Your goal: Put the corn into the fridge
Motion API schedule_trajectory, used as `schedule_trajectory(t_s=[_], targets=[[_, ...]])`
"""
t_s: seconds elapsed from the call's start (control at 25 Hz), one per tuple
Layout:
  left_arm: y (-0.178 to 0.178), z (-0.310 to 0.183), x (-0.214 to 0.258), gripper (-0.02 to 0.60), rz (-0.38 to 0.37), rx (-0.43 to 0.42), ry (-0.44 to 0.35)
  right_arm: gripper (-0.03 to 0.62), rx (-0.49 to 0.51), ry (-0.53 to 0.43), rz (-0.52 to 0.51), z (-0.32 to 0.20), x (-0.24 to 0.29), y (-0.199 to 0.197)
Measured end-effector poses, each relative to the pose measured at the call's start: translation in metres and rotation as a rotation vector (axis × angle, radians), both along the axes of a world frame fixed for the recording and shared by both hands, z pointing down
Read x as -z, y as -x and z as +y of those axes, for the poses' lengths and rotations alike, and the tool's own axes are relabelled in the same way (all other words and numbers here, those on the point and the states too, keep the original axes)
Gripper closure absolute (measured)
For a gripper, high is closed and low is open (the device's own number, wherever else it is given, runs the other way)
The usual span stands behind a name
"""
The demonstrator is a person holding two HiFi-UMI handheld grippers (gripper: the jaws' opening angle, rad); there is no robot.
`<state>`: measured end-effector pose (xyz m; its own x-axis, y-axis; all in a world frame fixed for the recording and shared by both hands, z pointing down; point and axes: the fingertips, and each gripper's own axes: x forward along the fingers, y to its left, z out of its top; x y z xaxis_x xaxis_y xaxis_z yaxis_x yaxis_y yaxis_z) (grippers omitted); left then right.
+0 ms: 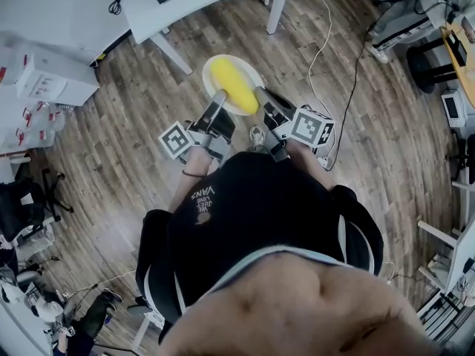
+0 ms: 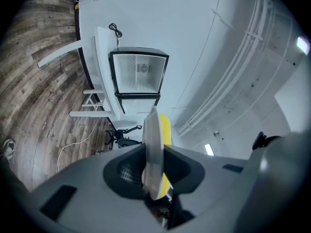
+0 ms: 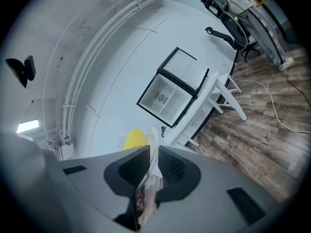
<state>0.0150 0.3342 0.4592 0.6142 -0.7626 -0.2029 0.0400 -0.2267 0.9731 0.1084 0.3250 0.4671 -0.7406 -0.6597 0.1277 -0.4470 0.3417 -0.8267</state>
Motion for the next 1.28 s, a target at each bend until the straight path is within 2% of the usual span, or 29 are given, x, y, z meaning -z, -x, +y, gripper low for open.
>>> schedule_trajectory(t_s=[0.8, 1.28], targets=[[-0.025, -0.084, -0.003, 0.505, 0.016, 0.106, -0.001, 0.554, 0.105, -0.011, 0.005, -0.096, -0.002, -0.024], [-0.032, -0.114, -0.008, 0.505, 0.016, 0.171, 0.018, 0.554, 0.176, 0.008, 0.001, -0.131, -0.008, -0.029]])
